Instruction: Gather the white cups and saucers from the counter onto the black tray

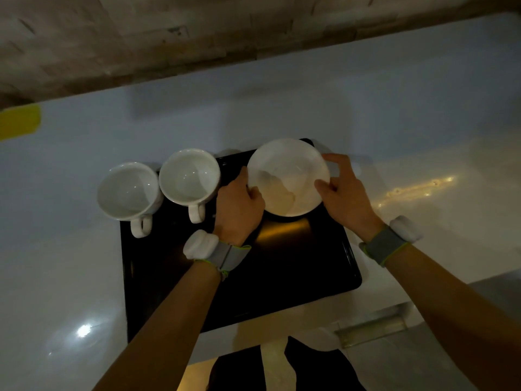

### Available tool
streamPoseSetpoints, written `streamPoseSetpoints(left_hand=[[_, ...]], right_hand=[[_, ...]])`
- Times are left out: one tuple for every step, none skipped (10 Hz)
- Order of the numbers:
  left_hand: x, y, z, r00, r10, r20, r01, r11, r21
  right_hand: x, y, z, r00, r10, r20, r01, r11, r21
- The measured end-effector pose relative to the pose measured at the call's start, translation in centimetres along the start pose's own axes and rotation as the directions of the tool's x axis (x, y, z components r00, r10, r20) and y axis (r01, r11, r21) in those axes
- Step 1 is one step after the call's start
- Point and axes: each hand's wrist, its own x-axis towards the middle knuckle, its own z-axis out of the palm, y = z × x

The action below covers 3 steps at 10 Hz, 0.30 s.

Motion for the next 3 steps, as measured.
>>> streamPoseSetpoints(left_hand=[[-0.16, -0.1, 0.1, 1.0, 0.01, -0.001, -0.01, 1.0, -0.017], [0.19, -0.55, 0.06, 0.999, -0.041, 0.031, 0.041, 0.999, -0.005], [0.19, -0.93, 0.48, 0.994, -0.081, 0.072, 0.083, 0.996, -0.03]], right_hand=[[-0.36, 0.18, 0.1, 1.0, -0.008, -0.006, 0.008, 1.0, 0.011], [-0.39, -0.26, 0.07, 1.0, -0.019, -0.003, 0.019, 1.0, 0.005], [-0.37, -0.79, -0.38, 1.0, 0.011, -0.002, -0.011, 1.0, 0.005]])
